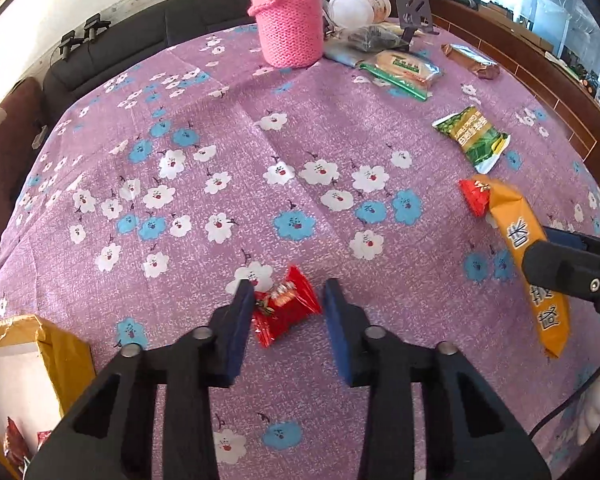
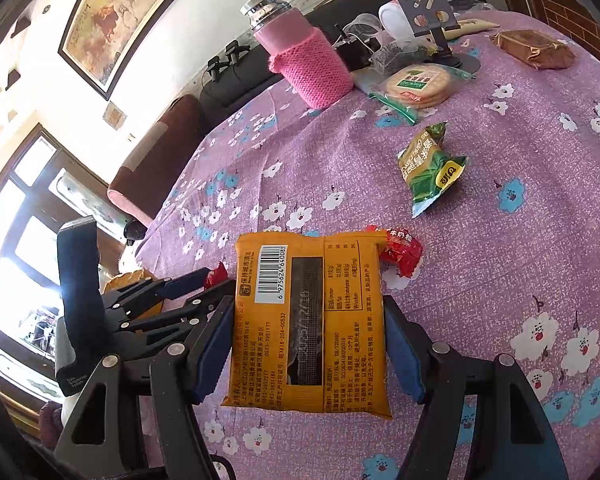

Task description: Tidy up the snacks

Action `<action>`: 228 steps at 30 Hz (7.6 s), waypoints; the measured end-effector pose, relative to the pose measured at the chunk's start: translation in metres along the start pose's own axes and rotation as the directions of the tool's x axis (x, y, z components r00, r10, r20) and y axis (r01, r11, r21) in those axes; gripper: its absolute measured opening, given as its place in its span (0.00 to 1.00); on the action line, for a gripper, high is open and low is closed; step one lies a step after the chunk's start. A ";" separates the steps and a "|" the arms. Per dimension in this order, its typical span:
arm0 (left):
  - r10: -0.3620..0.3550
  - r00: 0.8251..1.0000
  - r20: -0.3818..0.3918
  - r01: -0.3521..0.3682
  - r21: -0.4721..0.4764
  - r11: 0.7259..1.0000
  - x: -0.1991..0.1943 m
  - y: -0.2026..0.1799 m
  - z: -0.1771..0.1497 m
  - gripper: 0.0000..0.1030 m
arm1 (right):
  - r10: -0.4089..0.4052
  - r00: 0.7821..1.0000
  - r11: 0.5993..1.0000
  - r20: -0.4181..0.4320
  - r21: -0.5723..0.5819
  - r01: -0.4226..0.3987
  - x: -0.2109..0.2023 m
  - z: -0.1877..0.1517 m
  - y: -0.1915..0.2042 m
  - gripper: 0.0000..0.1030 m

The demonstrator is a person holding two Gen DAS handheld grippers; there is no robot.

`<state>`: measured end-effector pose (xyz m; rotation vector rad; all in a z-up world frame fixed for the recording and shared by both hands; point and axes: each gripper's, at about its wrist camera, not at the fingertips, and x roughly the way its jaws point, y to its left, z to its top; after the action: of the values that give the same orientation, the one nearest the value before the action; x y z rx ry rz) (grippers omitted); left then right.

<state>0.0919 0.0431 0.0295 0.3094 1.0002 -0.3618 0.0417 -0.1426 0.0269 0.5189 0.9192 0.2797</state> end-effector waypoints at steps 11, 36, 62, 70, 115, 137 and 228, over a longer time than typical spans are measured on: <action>0.010 0.994 0.106 -0.003 -0.061 0.998 -0.052 -0.007 -0.025 0.20 | 0.014 1.000 0.999 0.023 -0.031 -0.013 -0.004 -0.003 0.008 0.69; 0.338 0.914 0.224 -0.172 -0.541 0.823 -0.192 0.107 -0.198 0.21 | 0.086 0.992 0.895 -0.089 -0.431 -0.116 0.003 -0.076 0.205 0.69; 0.430 0.891 0.147 -0.279 -0.570 0.773 -0.177 0.146 -0.216 0.55 | 0.011 0.975 0.872 -0.220 -0.476 -0.117 0.129 -0.083 0.305 0.69; 0.460 0.870 0.176 -0.293 -0.566 0.771 -0.206 0.118 -0.212 0.72 | 0.053 0.987 0.885 -0.153 -0.451 -0.117 0.072 -0.080 0.281 0.71; 0.087 0.963 0.255 0.008 -0.348 0.937 -0.174 -0.018 -0.155 0.74 | -0.194 0.981 0.981 -0.005 -0.020 0.194 0.014 0.041 -0.023 0.58; -0.015 0.973 0.229 0.092 -0.328 0.940 -0.149 -0.025 -0.156 0.74 | 0.014 0.986 0.970 -0.168 -0.238 -0.054 -0.019 -0.022 0.037 0.43; 0.789 0.524 0.321 -0.407 -0.720 0.563 -0.316 0.017 -0.255 1.00 | 0.198 0.979 0.764 -0.048 -0.618 -0.185 -0.076 -0.178 0.236 0.65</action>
<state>-0.2485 0.2115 0.1732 -0.0248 0.2240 0.5268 -0.1504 0.0774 0.1175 -0.0051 0.6961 0.7367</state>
